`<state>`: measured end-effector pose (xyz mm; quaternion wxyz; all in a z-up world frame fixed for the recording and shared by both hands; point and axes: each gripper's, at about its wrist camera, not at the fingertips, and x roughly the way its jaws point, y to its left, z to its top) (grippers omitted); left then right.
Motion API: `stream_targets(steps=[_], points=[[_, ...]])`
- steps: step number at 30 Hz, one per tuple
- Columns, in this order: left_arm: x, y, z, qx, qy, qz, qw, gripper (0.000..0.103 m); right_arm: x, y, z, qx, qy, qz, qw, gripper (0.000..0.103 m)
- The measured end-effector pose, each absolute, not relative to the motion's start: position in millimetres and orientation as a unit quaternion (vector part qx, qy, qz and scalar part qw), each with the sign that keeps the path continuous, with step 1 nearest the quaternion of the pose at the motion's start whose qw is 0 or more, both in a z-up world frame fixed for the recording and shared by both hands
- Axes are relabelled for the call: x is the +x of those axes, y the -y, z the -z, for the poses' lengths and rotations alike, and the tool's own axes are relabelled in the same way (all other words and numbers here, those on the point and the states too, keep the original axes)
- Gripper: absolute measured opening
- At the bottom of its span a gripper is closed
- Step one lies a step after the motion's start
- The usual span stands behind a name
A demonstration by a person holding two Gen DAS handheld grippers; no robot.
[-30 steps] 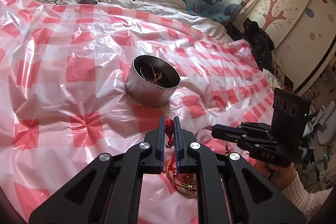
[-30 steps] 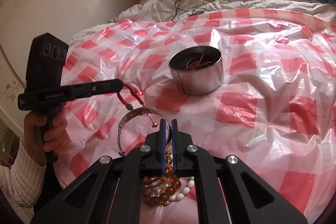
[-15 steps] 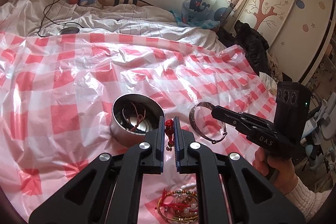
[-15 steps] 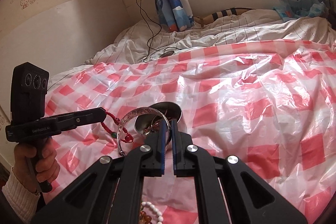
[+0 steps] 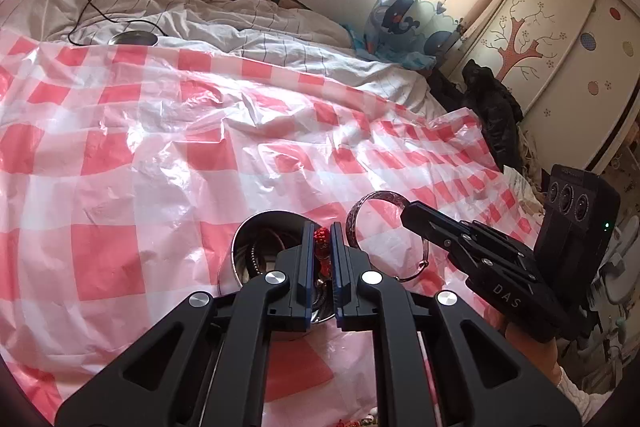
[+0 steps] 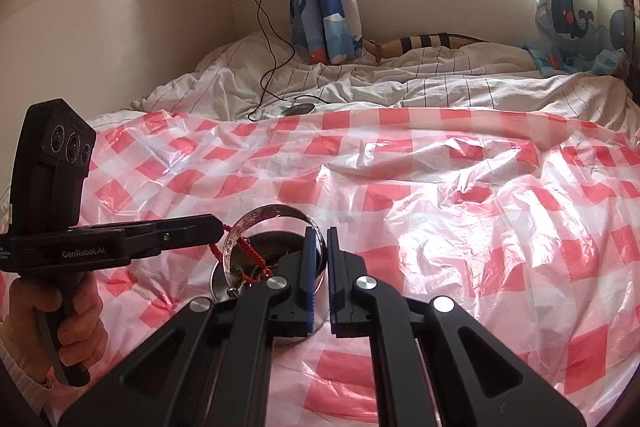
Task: Organize jewelry
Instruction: 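Move both tools over the silver tin and open them to drop the jewelry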
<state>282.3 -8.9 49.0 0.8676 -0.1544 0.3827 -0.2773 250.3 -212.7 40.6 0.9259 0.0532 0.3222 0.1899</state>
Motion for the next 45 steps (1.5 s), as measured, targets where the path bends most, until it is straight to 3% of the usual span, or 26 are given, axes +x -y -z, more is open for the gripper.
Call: stream_targets(steps=[7, 9, 10, 12, 14, 15, 26, 34, 40, 45], points=[[290.2, 16.1, -24.5, -0.121, -0.421, 0.241, 0.866, 0.008, 255.1, 206.4, -26.5, 0.038, -0.334, -0.179, 0.925, 0.006], [291.7, 16.1, -21.6, -0.112, -0.431, 0.231, 0.865, 0.016, 256.9, 203.8, -23.1, 0.032, -0.337, -0.177, 0.924, 0.006], [292.1, 15.2, -21.7, -0.109, -0.435, 0.224, 0.866, 0.027, 257.8, 202.3, -21.6, 0.029, -0.338, -0.177, 0.924, 0.006], [292.1, 9.2, -25.5, -0.121, -0.432, 0.222, 0.866, 0.034, 259.8, 198.2, -19.6, 0.021, -0.340, -0.176, 0.924, 0.006], [291.6, 2.1, -31.5, -0.125, -0.428, 0.205, 0.871, 0.049, 262.0, 192.5, -16.5, 0.011, -0.343, -0.177, 0.923, 0.006], [291.3, -3.1, -34.7, -0.130, -0.423, 0.198, 0.875, 0.051, 263.5, 188.7, -14.9, 0.006, -0.344, -0.178, 0.922, 0.006], [290.4, -24.2, -48.7, -0.168, -0.405, 0.190, 0.878, 0.051, 270.9, 156.2, 4.4, -0.041, -0.366, -0.178, 0.912, 0.006], [277.8, -19.1, -55.3, -0.147, -0.402, 0.191, 0.883, 0.051, 239.4, 192.6, -49.4, 0.003, -0.318, -0.171, 0.933, 0.006], [233.1, -6.3, -45.4, -0.090, -0.453, 0.210, 0.862, 0.052, 177.3, 231.2, -37.9, 0.096, -0.376, -0.255, 0.886, 0.007], [182.1, -3.2, -11.6, -0.120, -0.495, 0.243, 0.826, 0.052, 143.2, 230.9, 0.5, 0.113, -0.447, -0.278, 0.843, 0.007]])
